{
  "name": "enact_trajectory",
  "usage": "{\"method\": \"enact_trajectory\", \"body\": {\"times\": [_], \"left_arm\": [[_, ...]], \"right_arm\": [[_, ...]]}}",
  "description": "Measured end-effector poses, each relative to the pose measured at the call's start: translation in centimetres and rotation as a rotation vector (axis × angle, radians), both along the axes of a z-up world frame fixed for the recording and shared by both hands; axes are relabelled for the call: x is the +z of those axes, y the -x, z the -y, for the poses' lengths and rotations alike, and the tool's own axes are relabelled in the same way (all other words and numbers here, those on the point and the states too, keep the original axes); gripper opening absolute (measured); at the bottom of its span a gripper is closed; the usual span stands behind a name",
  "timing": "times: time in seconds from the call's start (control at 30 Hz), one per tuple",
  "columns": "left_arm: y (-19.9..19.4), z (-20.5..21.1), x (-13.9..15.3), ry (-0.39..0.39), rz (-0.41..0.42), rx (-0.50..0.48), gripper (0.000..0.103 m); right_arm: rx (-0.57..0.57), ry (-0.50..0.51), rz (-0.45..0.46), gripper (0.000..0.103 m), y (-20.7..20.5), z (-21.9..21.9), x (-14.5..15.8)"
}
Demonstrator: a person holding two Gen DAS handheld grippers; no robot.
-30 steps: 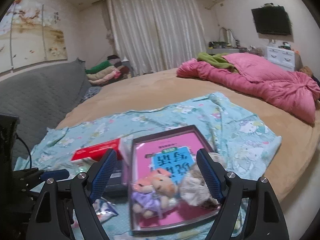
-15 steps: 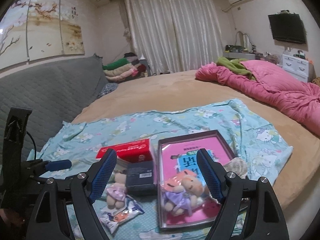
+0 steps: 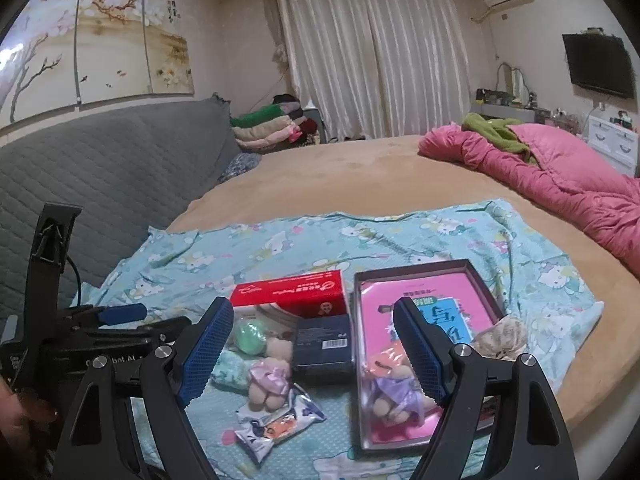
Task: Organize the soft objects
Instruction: 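Move both open tools back toward the remaining pile of items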
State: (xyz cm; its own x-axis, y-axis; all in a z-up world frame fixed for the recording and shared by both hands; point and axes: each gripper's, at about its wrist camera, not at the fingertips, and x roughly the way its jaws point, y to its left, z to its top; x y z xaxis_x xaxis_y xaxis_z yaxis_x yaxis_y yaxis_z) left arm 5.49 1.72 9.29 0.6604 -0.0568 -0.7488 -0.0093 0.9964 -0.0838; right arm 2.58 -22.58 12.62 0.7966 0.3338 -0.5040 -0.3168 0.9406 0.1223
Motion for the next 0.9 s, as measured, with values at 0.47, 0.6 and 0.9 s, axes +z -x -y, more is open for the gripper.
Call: {"method": "enact_trajectory", "body": {"times": [0.47, 0.6, 0.9], "left_arm": [[0.0, -4.8, -2.7, 0.046, -0.035, 0.082, 0.08], [-0.1, -5.1, -3.9, 0.064, -0.046, 0.074, 0.08], [-1.4, -3.7, -6.3, 0.08, -0.068, 0.026, 0.08]], "right_arm": [[0.044, 0.014, -0.095, 0.083, -0.7, -2.2, -2.8], [0.054, 0.034, -0.123, 0.083, -1.0, -2.9, -4.0], [0.072, 0.07, -0.194, 0.083, -1.6, -4.0, -7.2]]}}
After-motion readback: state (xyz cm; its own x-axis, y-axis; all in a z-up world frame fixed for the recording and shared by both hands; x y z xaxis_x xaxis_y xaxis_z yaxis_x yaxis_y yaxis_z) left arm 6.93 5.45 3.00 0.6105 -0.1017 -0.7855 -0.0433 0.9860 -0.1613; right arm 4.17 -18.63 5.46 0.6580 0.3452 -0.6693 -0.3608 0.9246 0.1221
